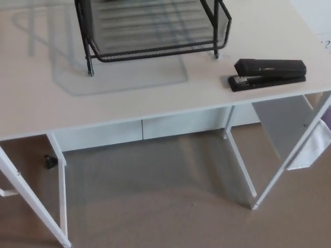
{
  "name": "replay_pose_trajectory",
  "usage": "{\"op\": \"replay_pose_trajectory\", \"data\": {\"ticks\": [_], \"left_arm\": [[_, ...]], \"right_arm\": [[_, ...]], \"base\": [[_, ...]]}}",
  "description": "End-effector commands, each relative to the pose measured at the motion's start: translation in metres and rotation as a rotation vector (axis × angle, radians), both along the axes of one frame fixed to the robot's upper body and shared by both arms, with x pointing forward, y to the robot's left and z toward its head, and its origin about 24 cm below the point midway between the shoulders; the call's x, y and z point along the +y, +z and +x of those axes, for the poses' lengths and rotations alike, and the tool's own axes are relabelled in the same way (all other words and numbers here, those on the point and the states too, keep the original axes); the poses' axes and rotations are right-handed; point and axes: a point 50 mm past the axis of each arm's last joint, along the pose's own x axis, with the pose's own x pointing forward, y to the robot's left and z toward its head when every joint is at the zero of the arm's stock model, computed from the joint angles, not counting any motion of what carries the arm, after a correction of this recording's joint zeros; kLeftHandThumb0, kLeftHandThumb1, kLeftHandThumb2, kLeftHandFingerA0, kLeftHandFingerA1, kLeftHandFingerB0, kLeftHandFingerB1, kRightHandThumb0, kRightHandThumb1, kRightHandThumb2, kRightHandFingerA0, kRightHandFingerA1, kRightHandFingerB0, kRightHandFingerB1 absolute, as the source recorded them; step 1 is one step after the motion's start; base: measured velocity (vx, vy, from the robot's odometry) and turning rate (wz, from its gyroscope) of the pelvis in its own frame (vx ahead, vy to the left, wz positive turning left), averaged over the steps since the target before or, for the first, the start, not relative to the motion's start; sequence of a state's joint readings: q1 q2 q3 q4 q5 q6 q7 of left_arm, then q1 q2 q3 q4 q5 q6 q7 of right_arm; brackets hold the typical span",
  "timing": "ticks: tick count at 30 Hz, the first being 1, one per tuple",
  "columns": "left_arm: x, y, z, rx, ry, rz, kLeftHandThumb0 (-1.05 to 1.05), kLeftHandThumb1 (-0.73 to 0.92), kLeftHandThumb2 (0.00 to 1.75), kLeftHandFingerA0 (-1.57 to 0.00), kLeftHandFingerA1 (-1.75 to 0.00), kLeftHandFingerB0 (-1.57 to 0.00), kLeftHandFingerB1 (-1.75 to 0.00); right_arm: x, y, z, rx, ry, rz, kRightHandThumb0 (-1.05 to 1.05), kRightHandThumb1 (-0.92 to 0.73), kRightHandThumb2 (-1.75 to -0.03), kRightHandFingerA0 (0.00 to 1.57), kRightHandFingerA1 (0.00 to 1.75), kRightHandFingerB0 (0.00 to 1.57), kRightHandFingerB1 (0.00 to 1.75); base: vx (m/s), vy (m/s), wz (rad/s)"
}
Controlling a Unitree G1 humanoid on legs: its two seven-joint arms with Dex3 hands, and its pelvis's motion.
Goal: The robot walks towards a desk on which a file tray is kept in the middle and a stapler is kept to its right. The robot lifts the stapler using its right hand and places it on the file tray.
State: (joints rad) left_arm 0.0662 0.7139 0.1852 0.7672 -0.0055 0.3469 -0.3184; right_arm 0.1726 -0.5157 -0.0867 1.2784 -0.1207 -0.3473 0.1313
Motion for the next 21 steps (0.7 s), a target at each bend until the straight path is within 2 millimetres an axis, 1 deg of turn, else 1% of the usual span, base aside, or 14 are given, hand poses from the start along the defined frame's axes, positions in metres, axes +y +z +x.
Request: {"op": "replay_pose_trajectory", "data": {"ticks": [1,3,4,6,8,9,11,14,15,16,17,18,20,21], "left_arm": [[0.0022,0.0019,0.0005,0.004,-0.013,0.019,-0.51,0.85,0.65,-0.28,-0.43,-0.25,-0.36],[0.0018,0.0001,-0.0011,0.005,-0.007,0.012,-0.51,0.85,0.65,-0.26,-0.42,-0.24,-0.35],[0.002,-0.0016,-0.0022,-0.002,-0.002,0.009,-0.51,0.85,0.65,-0.28,-0.43,-0.24,-0.35],[0.0019,-0.0033,-0.0023,0.018,-0.012,0.028,-0.53,0.85,0.64,-0.32,-0.43,-0.26,-0.35],[0.0013,-0.0033,-0.0013,0.012,-0.009,0.017,-0.52,0.85,0.65,-0.31,-0.43,-0.25,-0.34],[0.0008,-0.0031,-0.0009,0.004,0.0,0.012,-0.51,0.84,0.64,-0.3,-0.43,-0.26,-0.35],[-0.0002,-0.0024,-0.0008,-0.013,0.014,-0.004,-0.5,0.85,0.65,-0.29,-0.43,-0.25,-0.35],[-0.0011,-0.002,-0.002,-0.021,0.005,-0.013,-0.5,0.85,0.65,-0.26,-0.43,-0.23,-0.34],[-0.0009,-0.0017,-0.0028,-0.028,0.011,-0.023,-0.5,0.85,0.65,-0.25,-0.42,-0.22,-0.34],[-0.001,-0.0021,-0.003,-0.025,0.012,-0.016,-0.5,0.85,0.65,-0.26,-0.42,-0.22,-0.33],[-0.0011,-0.0007,-0.0012,-0.03,0.017,-0.03,-0.27,0.62,1.12,-0.11,-0.53,-0.09,-0.51],[-0.001,-0.0004,-0.0011,-0.029,0.015,-0.029,-0.27,0.62,1.12,-0.11,-0.53,-0.09,-0.51],[-0.0017,0.0011,-0.0001,-0.028,0.012,-0.024,-0.27,0.61,1.11,-0.11,-0.54,-0.09,-0.51],[-0.0015,0.0008,-0.0002,-0.03,0.013,-0.022,-0.5,0.85,0.65,-0.25,-0.42,-0.22,-0.33]], "right_arm": [[-0.0055,0.0041,0.0008,0.027,0.044,-0.054,-0.89,-0.68,-1.04,0.02,0.11,0.09,0.19],[-0.0048,0.0039,0.0006,-0.001,0.022,-0.06,-0.8,-0.63,-1.03,0.0,0.19,0.01,0.27],[-0.0029,0.002,0.0004,-0.059,-0.071,-0.026,-0.8,-0.59,-0.98,0.02,0.19,0.08,0.31],[-0.0033,0.0024,0.0019,-0.066,-0.077,-0.024,-0.79,-0.59,-0.98,0.04,0.17,0.09,0.33],[-0.0052,0.0043,0.0048,-0.047,-0.036,-0.039,-0.8,-0.61,-1.01,0.01,0.19,0.05,0.3],[-0.0068,0.0057,0.0069,-0.018,0.007,-0.058,-0.88,-0.68,-1.06,0.03,0.12,0.08,0.22],[-0.0084,0.0067,0.0079,0.014,0.048,-0.084,-0.93,-0.7,-1.04,0.0,0.07,0.1,0.22],[-0.0076,0.0066,0.0067,0.013,0.073,-0.116,-0.81,-0.63,-1.06,0.01,0.21,0.03,0.29],[-0.0088,0.0079,0.0069,0.031,0.1,-0.105,-0.95,-0.73,-1.08,0.03,0.07,0.11,0.15],[-0.0092,0.0087,0.0082,0.026,0.103,-0.102,-0.91,-0.71,-1.08,0.04,0.1,0.09,0.17],[-0.0096,0.0078,0.0094,0.065,0.126,-0.121,-1.0,-0.77,-1.12,0.0,0.04,0.06,0.12],[-0.0092,0.0073,0.0084,0.067,0.125,-0.12,-1.0,-0.77,-1.12,0.0,0.04,0.06,0.12],[-0.0074,0.0071,0.0068,0.014,0.081,-0.096,-0.8,-0.65,-1.06,0.0,0.2,0.0,0.25],[-0.0075,0.0061,0.0074,0.028,0.077,-0.112,-0.85,-0.68,-1.05,0.0,0.14,0.06,0.25]], "base": [[0.11,0.009,0.13],[0.08,-0.027,0.08],[0.18,-0.055,0.17],[0.08,-0.2,0.22],[0.12,-0.102,-0.05],[0.14,0.015,-0.06],[0.12,0.073,-0.01],[0.12,0.08,-0.14],[0.12,0.094,-0.16],[0.12,0.103,-0.12],[0.13,0.116,-0.12],[0.11,0.348,0.36],[0.28,0.326,-0.29],[0.2,0.323,-0.12]]}}
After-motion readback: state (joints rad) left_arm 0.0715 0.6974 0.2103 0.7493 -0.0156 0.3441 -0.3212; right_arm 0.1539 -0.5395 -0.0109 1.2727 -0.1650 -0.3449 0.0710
